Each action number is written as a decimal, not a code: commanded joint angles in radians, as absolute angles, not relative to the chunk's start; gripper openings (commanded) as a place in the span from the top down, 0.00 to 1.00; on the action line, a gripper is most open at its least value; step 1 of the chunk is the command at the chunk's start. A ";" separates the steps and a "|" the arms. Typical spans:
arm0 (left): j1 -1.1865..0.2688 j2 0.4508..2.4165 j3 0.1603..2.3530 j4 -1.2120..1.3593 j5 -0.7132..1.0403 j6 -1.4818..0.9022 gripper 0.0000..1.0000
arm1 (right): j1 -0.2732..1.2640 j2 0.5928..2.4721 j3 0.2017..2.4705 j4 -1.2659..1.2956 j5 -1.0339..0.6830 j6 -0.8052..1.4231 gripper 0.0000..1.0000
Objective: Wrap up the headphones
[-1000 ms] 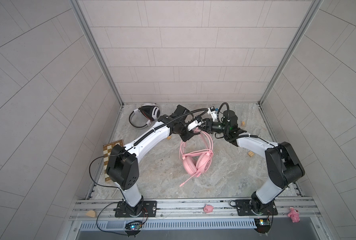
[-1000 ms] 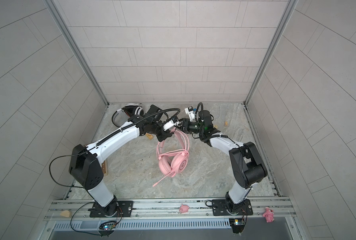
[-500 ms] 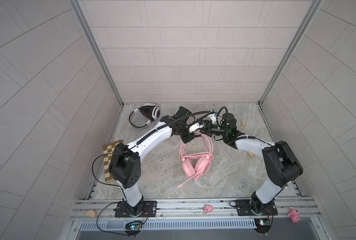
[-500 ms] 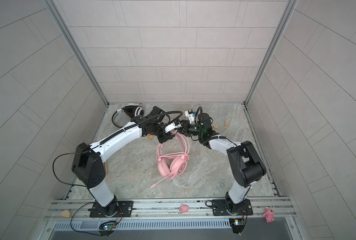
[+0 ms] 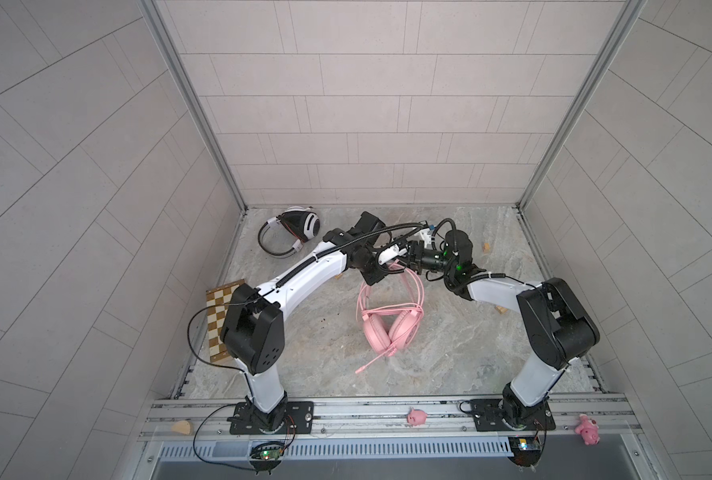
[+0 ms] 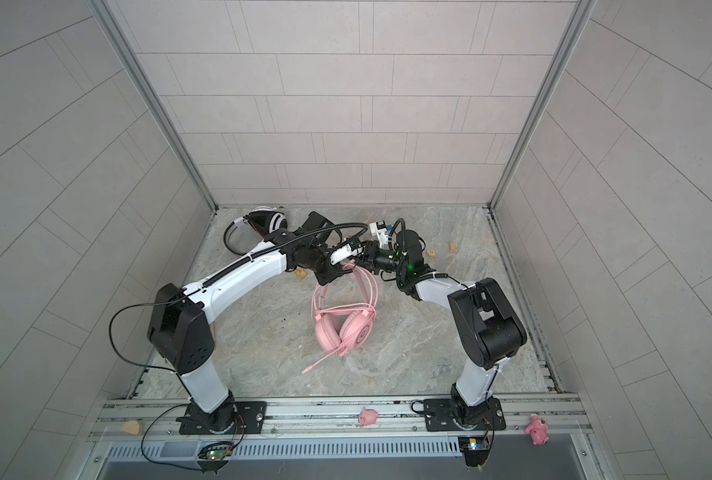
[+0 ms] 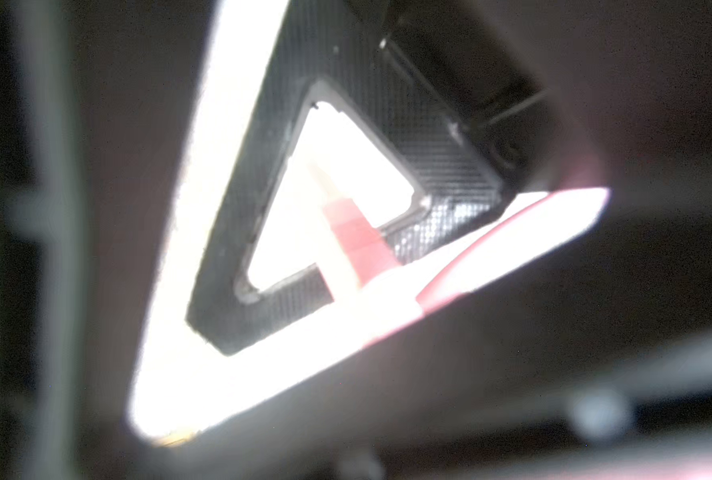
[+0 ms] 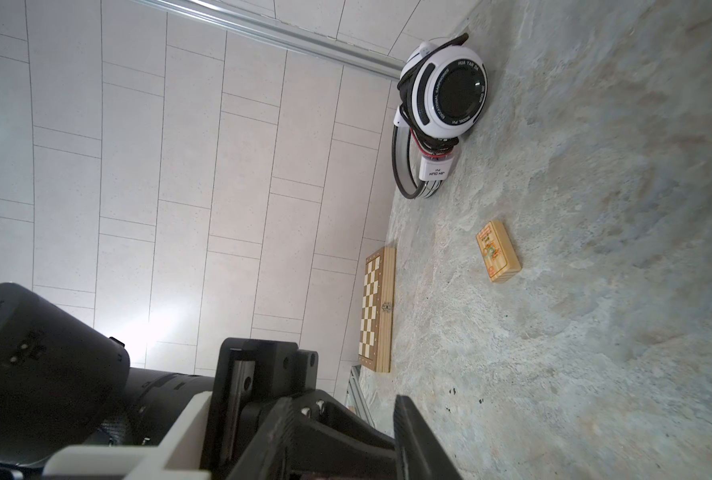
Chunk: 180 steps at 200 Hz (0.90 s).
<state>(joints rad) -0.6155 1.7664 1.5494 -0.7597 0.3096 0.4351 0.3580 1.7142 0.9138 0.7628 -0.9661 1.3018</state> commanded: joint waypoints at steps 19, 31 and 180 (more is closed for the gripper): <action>-0.606 1.775 1.586 -0.774 0.334 0.382 1.00 | 0.360 1.662 0.890 0.747 -0.997 1.270 0.60; -0.605 1.782 1.585 -0.773 0.348 0.384 1.00 | 0.361 1.656 0.891 0.746 -0.994 1.271 0.62; -0.606 1.803 1.613 -0.809 0.248 0.371 1.00 | 0.243 1.597 0.900 0.707 -1.006 1.255 0.94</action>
